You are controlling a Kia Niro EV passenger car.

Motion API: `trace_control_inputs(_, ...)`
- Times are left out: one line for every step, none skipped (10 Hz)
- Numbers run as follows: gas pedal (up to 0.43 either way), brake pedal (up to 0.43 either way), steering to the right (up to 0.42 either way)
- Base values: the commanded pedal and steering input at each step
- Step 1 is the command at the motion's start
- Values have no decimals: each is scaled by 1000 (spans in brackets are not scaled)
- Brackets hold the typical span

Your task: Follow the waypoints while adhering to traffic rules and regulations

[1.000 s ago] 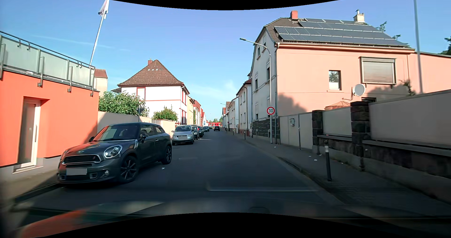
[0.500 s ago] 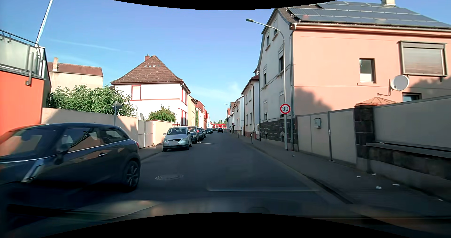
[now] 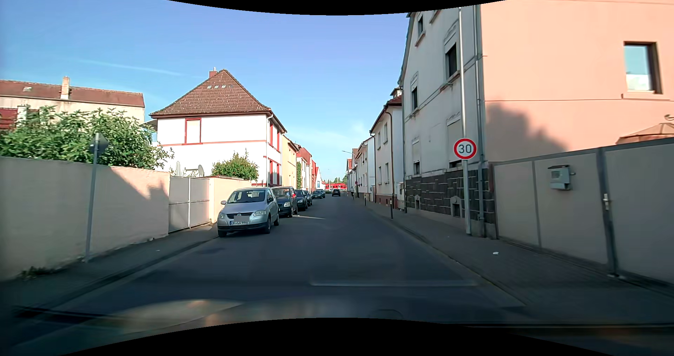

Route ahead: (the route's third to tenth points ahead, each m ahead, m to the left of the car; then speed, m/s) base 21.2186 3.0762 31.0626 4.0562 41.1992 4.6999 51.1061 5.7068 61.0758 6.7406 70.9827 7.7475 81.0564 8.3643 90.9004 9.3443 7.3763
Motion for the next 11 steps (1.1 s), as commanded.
trace_control_inputs(260,0,-40)
trace_control_inputs(260,0,-40)
trace_control_inputs(260,0,-39)
trace_control_inputs(260,0,-36)
trace_control_inputs(260,0,-34)
trace_control_inputs(248,0,-32)
trace_control_inputs(248,0,-30)
trace_control_inputs(248,0,-28)
trace_control_inputs(248,0,-25)
trace_control_inputs(248,0,-22)
trace_control_inputs(248,0,-20)
